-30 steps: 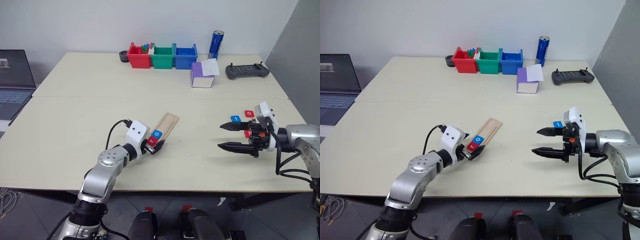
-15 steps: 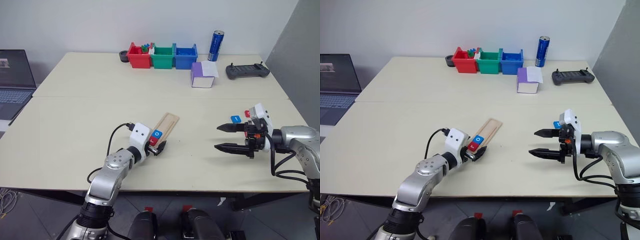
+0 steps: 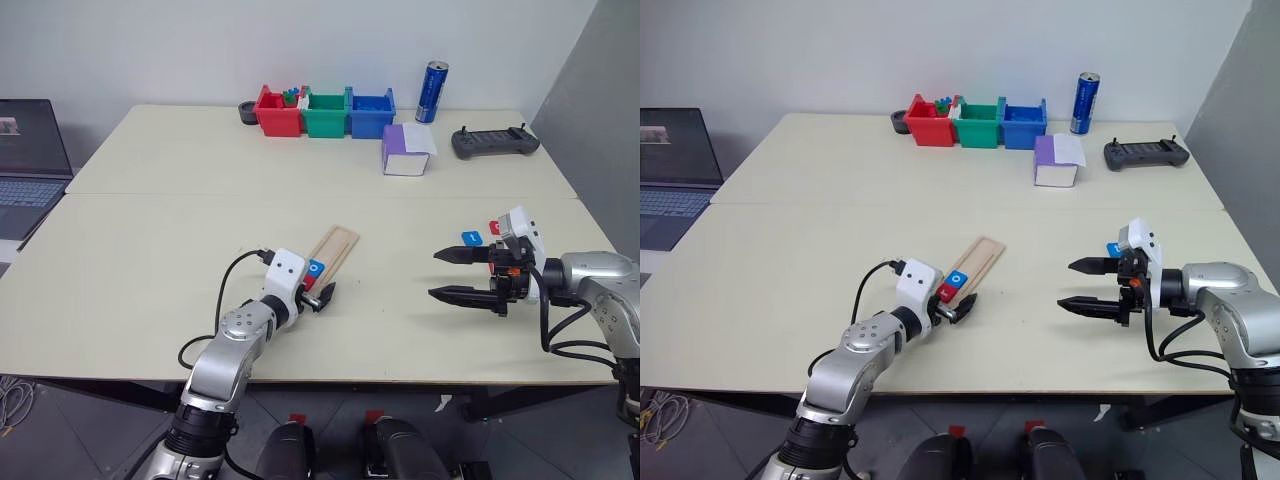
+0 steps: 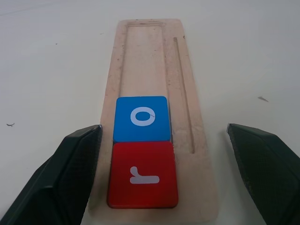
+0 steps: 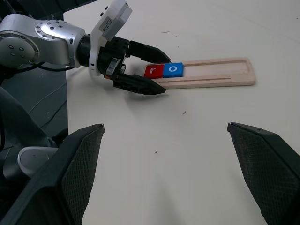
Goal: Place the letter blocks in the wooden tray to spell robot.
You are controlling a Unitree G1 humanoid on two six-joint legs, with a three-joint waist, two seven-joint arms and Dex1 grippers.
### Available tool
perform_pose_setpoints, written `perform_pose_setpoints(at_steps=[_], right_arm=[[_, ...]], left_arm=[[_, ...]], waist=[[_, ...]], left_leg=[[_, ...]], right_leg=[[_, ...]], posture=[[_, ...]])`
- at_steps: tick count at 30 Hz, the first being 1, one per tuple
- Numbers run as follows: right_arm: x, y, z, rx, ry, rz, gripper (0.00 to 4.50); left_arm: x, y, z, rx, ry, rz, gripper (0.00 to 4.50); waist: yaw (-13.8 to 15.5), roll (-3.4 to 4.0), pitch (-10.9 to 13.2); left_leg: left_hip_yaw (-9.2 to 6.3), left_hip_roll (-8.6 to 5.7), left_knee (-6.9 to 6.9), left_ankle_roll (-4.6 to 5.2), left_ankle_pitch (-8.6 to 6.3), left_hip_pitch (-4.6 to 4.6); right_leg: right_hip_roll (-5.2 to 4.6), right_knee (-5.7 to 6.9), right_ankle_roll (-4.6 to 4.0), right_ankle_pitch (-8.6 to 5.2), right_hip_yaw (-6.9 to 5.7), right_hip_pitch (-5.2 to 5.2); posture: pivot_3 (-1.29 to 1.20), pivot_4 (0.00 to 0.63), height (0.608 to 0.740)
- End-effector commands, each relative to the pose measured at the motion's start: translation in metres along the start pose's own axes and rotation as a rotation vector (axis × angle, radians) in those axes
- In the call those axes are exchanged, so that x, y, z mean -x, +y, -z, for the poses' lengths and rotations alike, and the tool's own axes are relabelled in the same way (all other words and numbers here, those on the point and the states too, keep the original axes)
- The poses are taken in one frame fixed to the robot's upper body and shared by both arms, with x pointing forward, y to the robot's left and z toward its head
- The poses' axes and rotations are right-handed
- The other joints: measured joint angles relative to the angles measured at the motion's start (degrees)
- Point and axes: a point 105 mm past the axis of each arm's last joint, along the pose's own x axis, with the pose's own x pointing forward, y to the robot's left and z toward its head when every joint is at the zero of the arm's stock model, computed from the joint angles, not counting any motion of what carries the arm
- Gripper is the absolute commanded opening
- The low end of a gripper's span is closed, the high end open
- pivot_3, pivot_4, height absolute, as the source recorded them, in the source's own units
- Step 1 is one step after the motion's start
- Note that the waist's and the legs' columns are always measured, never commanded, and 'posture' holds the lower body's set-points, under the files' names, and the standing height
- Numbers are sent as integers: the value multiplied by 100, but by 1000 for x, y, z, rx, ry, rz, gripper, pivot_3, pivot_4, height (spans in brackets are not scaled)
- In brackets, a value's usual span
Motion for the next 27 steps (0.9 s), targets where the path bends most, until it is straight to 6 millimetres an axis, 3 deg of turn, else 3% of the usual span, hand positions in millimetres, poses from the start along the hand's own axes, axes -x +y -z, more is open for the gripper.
perform_pose_setpoints(at_steps=[1,10,26,27], right_arm=[[0,1,-5,33,-9,-4,4472],[0,1,-3,30,-9,-1,4472],[-2,0,-3,35,-15,15,4472],[-3,0,-4,36,-16,15,4495]], left_arm=[[3,2,-5,16,-30,-2,4500],[6,6,-12,-5,-52,16,4500],[3,8,4,-4,28,57,4500],[3,9,4,-6,29,58,4318]], waist=[[0,0,0],[0,0,0],[0,-1,0],[0,-1,0]], left_leg=[[0,0,0,0,0,0],[-1,0,0,0,0,-1],[-2,0,-1,1,-1,-1],[-2,0,-1,1,0,-1]], right_leg=[[0,0,0,0,0,0],[0,0,0,0,-1,-1],[0,-2,0,0,-1,0],[0,-2,0,0,-1,0]], posture=[[0,150,740],[0,150,740],[0,150,740],[0,150,740]])
